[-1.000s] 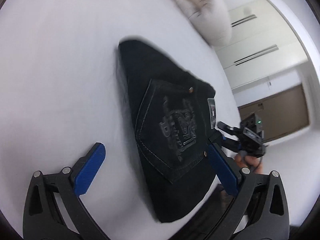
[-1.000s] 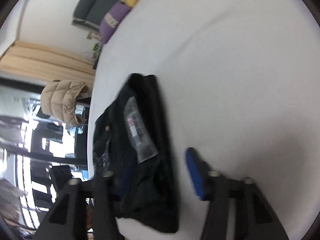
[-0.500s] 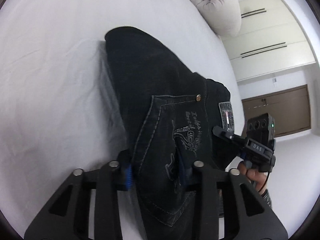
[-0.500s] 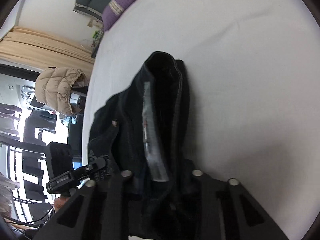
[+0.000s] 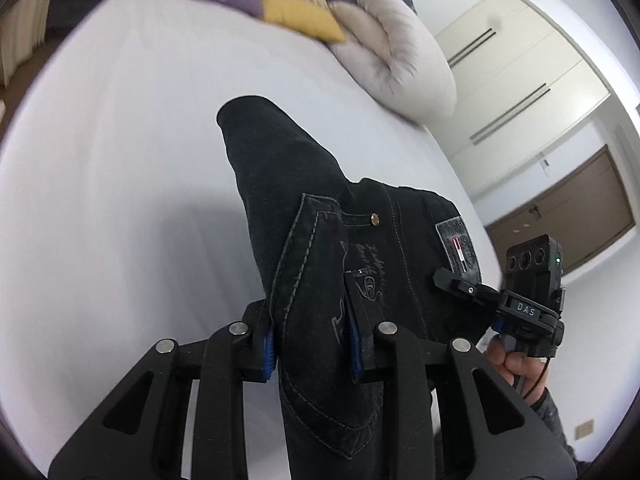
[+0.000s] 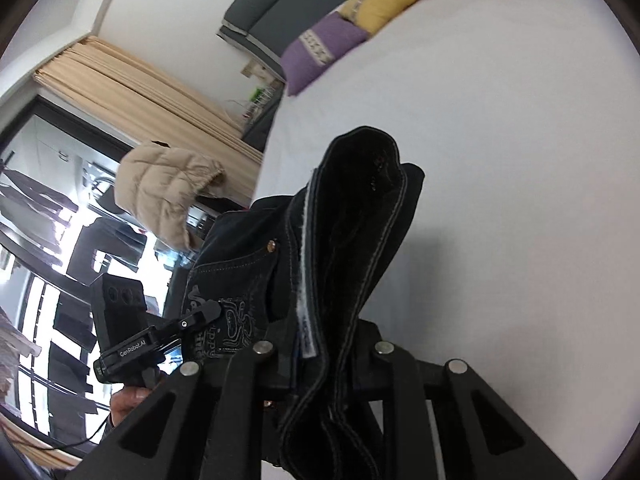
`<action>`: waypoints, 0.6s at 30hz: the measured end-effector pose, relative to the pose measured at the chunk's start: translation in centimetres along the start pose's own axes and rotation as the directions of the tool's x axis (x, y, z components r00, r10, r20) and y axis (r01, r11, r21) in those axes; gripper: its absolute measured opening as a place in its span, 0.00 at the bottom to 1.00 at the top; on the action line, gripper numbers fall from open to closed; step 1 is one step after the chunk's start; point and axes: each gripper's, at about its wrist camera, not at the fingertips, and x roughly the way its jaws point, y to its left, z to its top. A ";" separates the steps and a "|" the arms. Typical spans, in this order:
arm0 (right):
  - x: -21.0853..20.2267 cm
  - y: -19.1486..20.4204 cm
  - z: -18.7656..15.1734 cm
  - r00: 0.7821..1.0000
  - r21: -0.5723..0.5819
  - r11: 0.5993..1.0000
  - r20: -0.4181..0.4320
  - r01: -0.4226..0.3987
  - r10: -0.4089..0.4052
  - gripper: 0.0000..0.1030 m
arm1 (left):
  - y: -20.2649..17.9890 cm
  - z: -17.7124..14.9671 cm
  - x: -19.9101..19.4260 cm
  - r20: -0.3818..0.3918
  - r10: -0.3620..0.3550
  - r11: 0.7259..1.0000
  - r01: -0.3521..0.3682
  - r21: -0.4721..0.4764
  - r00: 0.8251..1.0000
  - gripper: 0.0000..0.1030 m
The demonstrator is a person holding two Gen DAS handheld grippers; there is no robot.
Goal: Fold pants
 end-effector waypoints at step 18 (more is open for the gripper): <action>14.7 -8.9 0.8 0.974 0.250 0.951 -0.090 -0.183 0.210 0.24 | 18.7 -0.7 5.8 -0.039 -0.026 0.990 0.020 -0.139 0.999 0.35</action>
